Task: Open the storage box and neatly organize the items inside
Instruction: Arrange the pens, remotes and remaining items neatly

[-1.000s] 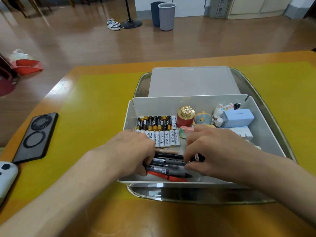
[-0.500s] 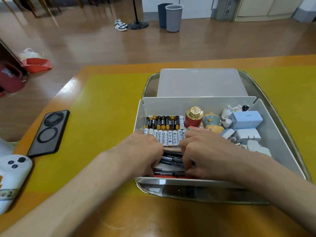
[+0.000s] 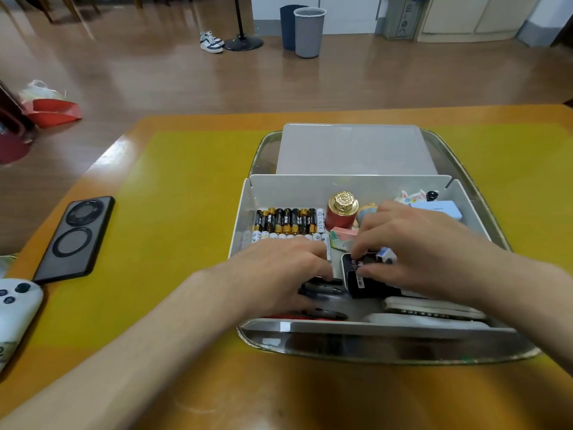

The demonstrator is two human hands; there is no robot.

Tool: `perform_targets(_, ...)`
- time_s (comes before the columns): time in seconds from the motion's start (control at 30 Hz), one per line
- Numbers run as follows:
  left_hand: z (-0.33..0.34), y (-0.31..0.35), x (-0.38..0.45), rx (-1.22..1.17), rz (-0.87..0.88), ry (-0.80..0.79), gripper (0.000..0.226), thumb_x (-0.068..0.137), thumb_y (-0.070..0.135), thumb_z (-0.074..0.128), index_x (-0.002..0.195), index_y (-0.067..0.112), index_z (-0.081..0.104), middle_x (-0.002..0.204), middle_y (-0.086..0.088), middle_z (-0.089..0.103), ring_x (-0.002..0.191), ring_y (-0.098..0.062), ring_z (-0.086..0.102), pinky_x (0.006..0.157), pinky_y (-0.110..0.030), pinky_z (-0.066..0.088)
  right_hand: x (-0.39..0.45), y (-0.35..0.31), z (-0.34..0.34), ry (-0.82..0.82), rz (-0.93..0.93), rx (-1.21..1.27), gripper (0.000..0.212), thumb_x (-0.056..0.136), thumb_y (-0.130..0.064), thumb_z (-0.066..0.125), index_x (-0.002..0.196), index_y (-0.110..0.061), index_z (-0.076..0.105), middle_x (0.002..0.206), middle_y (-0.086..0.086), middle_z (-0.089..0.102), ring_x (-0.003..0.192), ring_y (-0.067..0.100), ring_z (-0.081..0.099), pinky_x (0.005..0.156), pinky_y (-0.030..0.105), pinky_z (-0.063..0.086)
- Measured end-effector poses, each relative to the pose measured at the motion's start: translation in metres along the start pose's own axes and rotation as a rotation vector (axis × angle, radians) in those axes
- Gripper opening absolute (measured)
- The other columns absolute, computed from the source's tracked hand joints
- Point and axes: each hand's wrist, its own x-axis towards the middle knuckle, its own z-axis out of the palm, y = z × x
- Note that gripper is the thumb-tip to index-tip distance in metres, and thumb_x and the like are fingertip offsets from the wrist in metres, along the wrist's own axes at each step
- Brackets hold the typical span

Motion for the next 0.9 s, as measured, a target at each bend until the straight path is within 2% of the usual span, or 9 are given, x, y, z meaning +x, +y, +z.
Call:
perform_targets(0.1,0.007,0.001,0.011,0.005,0.015,-0.008,0.038,0.087,0.048,0.068,0.120,0.029,0.062,0.116,0.009,0.052,0.106,-0.012,0.049,0.079,-0.038,0.051,-0.003,-0.002,0.006,-0.077,-0.026,-0.053,0.030,0.080,-0.059,0.066,0.104,-0.041,0.070,0.099,-0.019,0.061,0.098,0.004,0.043,0.073,0.032,0.048)
perform_targets(0.23,0.011,-0.003,0.014,0.005,-0.002,-0.021,0.043,0.081,0.051,0.072,0.117,0.029,0.062,0.112,0.009,0.050,0.105,-0.012,0.046,0.076,-0.035,0.049,-0.005,-0.002,0.012,-0.132,-0.039,-0.125,0.041,0.079,-0.055,0.066,0.117,-0.040,0.066,0.105,-0.018,0.062,0.098,0.009,0.045,0.074,0.035,0.049)
perform_targets(0.33,0.014,-0.002,0.011,0.024,0.008,-0.024,0.037,0.086,0.052,0.067,0.115,0.030,0.061,0.106,0.009,0.050,0.100,-0.013,0.046,0.071,-0.034,0.048,-0.006,0.000,0.015,-0.132,-0.042,-0.134,0.038,0.079,-0.051,0.067,0.114,-0.037,0.066,0.103,-0.015,0.062,0.097,0.011,0.046,0.071,0.031,0.042)
perform_targets(0.47,0.015,-0.004,0.005,0.050,0.001,-0.035,0.037,0.089,0.053,0.063,0.119,0.032,0.059,0.109,0.010,0.050,0.101,-0.012,0.046,0.076,-0.038,0.050,-0.004,0.001,0.016,-0.115,-0.038,-0.150,0.035,0.081,-0.050,0.064,0.111,-0.034,0.068,0.101,-0.014,0.061,0.095,0.012,0.044,0.068,0.029,0.036)
perform_targets(0.7,0.010,-0.003,0.007,0.095,-0.037,-0.045,0.041,0.089,0.058,0.059,0.121,0.032,0.059,0.112,0.010,0.051,0.105,-0.013,0.047,0.074,-0.036,0.049,-0.005,0.003,0.020,-0.058,0.012,-0.168,0.036,0.084,-0.058,0.061,0.110,-0.033,0.065,0.103,-0.014,0.059,0.100,0.011,0.043,0.074,0.030,0.043)
perform_targets(0.8,0.011,-0.002,0.008,0.102,-0.051,-0.043,0.041,0.088,0.057,0.061,0.120,0.032,0.059,0.111,0.011,0.050,0.104,-0.013,0.046,0.068,-0.032,0.042,-0.006,0.006,0.021,-0.042,0.027,-0.135,0.040,0.083,-0.062,0.062,0.111,-0.034,0.066,0.102,-0.015,0.060,0.100,0.009,0.043,0.074,0.031,0.045)
perform_targets(0.9,0.011,-0.004,0.007,0.104,-0.071,-0.045,0.044,0.087,0.058,0.061,0.122,0.032,0.060,0.111,0.010,0.049,0.106,-0.013,0.046,0.074,-0.036,0.049,-0.008,0.006,0.018,0.050,0.058,-0.069,0.030,0.088,-0.059,0.058,0.101,-0.034,0.070,0.096,-0.015,0.061,0.097,0.009,0.046,0.070,0.031,0.045)
